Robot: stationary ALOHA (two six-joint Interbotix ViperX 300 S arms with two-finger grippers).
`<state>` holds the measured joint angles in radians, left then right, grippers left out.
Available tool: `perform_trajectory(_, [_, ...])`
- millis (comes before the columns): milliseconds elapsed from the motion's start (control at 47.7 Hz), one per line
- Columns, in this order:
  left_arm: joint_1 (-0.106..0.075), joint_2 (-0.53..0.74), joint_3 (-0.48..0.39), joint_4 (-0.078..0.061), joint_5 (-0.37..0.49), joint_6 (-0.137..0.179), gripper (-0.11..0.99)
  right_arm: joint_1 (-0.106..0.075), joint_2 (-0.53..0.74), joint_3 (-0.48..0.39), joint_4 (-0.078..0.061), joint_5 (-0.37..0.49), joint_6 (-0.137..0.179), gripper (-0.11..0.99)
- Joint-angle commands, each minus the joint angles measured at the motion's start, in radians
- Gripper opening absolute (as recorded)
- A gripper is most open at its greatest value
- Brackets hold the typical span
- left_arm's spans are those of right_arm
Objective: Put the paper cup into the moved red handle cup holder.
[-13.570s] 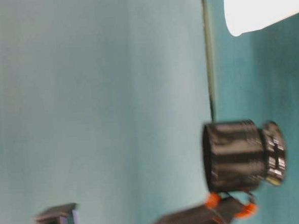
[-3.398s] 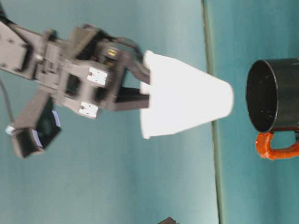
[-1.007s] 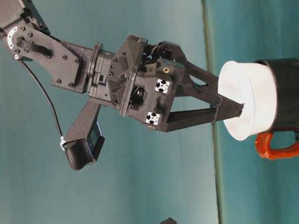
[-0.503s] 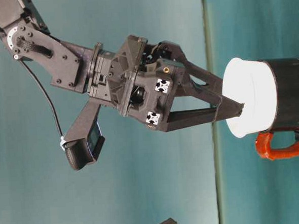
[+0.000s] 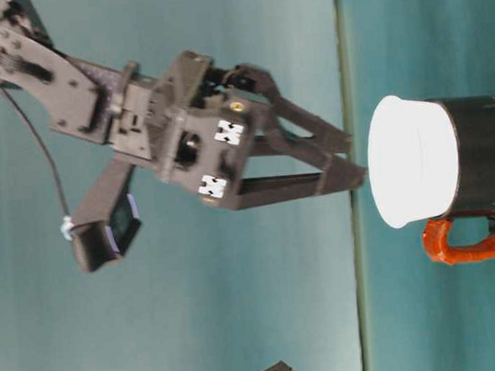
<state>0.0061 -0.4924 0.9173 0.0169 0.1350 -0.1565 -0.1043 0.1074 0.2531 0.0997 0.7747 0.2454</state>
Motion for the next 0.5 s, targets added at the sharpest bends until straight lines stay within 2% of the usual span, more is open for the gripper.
perform_trajectory(0, [-0.002, -0.008, -0.011, 0.003, -0.005, 0.0, 0.9, 0.003, -0.104, -0.003, -0.002, -0.003, 0.002, 0.72])
perform_trajectory(315, [-0.002, -0.009, -0.009, 0.002, -0.005, 0.002, 0.9, 0.008, -0.19, 0.057, -0.002, -0.015, 0.002, 0.72])
perform_trajectory(482, [-0.002, -0.009, -0.008, 0.003, -0.005, 0.002, 0.9, 0.008, -0.25, 0.12, -0.002, -0.057, 0.002, 0.72])
